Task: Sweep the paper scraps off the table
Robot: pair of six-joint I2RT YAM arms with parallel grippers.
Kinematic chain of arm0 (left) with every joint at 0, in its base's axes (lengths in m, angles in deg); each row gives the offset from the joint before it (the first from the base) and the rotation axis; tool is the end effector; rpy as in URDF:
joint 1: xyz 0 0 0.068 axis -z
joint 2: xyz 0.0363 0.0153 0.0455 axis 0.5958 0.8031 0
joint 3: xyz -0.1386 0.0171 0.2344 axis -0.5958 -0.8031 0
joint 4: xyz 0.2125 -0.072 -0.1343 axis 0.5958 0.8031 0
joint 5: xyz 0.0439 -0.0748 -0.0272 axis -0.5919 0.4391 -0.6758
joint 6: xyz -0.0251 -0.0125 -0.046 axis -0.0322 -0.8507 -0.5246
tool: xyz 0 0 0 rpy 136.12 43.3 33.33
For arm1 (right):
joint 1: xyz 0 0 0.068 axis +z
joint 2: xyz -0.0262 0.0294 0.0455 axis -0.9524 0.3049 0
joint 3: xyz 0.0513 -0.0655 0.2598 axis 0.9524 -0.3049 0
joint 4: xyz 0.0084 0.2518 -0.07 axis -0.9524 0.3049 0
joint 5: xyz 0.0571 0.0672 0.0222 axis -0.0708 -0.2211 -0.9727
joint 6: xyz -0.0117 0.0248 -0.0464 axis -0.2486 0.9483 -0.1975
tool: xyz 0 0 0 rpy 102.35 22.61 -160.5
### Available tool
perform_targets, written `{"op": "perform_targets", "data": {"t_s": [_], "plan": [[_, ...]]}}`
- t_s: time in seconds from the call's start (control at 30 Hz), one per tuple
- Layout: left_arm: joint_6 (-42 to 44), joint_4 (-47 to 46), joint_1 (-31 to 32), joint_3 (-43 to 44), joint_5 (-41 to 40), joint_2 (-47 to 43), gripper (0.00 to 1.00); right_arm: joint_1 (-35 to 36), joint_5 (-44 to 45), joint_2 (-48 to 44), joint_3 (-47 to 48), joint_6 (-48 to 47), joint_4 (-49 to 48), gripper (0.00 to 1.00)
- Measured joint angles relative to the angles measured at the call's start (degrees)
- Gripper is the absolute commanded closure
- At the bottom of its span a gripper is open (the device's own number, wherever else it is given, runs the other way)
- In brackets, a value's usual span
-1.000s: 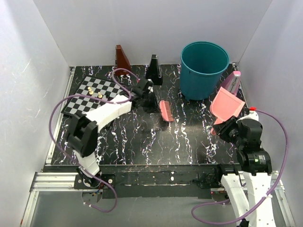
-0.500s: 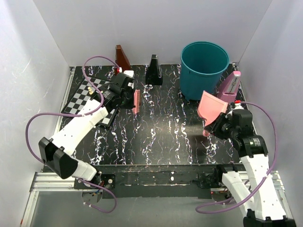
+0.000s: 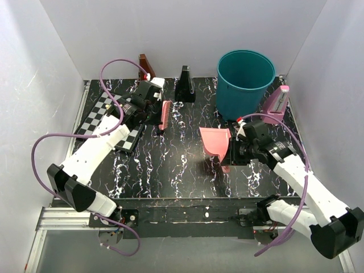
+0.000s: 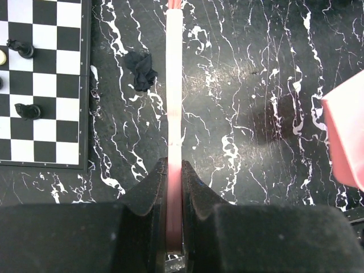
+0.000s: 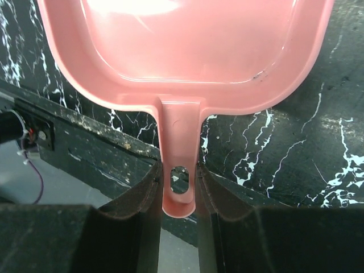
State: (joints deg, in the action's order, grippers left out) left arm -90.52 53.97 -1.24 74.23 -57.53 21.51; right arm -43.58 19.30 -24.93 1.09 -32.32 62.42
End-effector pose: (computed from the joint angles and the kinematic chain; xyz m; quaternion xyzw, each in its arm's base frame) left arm 0.2500 -0.1675 0.3830 0.1112 0.9241 -0.0591 0.3608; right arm 0.1603 0.0963 0.2897 -0.0472 0.9332 0.2503 0.2535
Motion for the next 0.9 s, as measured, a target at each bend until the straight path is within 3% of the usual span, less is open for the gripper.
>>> {"op": "perform_targets", "data": {"t_s": [0.13,0.33,0.6,0.9], "plan": [[0.92,0.39,0.04,0.0,-0.66,0.0,1.0,3.45,0.13,3.52,0.33,-1.25,-0.46,0.99],[5.51,1.25,0.02,1.49,-14.99,3.65,1.0,9.57,0.83,12.35,2.27,-2.6,-1.18,0.99],[15.65,3.39,0.48,14.19,-29.16,23.87,1.0,15.28,3.1,20.11,6.56,-4.28,-1.95,0.99],[23.74,9.29,2.8,24.9,-29.27,41.97,1.0,18.08,9.11,32.44,12.92,-10.73,2.32,0.99]]}}
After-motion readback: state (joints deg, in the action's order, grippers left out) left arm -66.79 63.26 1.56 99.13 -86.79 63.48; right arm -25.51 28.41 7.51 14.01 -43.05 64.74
